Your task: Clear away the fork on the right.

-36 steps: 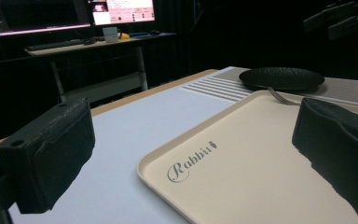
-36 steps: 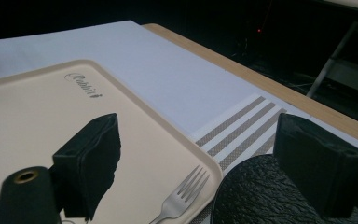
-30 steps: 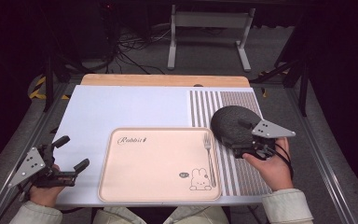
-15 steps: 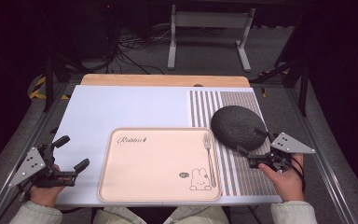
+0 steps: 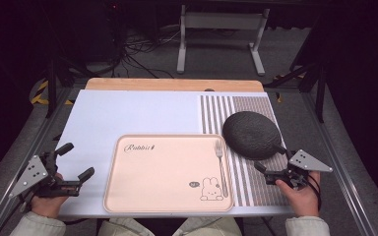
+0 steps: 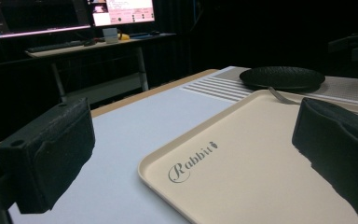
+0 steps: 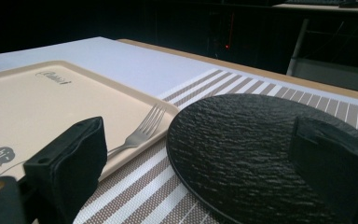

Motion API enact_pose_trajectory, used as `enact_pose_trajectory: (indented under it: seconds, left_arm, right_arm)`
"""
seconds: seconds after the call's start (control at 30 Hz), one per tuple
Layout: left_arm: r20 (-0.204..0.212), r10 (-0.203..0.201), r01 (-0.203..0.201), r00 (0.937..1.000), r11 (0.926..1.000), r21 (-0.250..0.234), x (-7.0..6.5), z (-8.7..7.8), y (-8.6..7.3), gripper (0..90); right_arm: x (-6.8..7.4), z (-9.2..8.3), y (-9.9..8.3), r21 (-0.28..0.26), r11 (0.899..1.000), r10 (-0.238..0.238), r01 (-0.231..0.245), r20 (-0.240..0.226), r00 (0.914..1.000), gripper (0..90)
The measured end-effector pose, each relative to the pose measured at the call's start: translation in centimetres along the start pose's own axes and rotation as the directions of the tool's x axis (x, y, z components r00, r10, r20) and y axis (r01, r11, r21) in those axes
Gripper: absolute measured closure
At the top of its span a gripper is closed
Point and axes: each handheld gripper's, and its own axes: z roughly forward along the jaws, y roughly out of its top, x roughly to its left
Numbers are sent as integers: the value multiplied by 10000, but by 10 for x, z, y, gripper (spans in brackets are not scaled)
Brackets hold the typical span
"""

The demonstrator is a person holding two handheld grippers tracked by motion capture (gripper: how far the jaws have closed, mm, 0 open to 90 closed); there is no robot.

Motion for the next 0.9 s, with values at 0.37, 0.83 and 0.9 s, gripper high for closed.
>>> enact_pose_trajectory:
  seconds: [0.37, 0.83, 0.9]
  left_arm:
    - [23, -14, 14, 10000, 9999, 124, 1, 1, -1, 0]
    - [19, -88, 87, 10000, 9998, 176, 2, 1, -2, 0]
    - [8, -115, 115, 9999, 9998, 147, 2, 1, -2, 0]
  right_arm:
    - [-1, 6, -12, 230, 9980, 589, -589, 45, 9983, 51]
    - [-1, 7, -11, 60, 9978, 665, -668, 336, 9972, 52]
    - [0, 7, -10, 80, 9988, 483, -485, 290, 9984, 51]
